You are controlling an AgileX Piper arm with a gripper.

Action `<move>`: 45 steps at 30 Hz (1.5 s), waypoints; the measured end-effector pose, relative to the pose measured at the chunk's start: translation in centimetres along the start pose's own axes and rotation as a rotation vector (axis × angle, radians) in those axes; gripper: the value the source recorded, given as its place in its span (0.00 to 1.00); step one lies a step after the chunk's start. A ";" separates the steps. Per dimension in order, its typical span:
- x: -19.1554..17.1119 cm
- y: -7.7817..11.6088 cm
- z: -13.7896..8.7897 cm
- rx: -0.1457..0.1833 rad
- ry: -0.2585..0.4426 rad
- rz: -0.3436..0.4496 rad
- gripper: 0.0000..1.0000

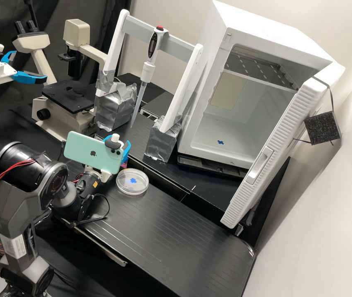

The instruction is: Close the bottle

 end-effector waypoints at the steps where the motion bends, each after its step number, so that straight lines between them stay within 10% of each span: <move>1: 0.0 0.0 0.0 0.000 0.000 0.000 0.00; 45: 0.6 0.2 -0.9 -0.023 0.024 -0.064 0.00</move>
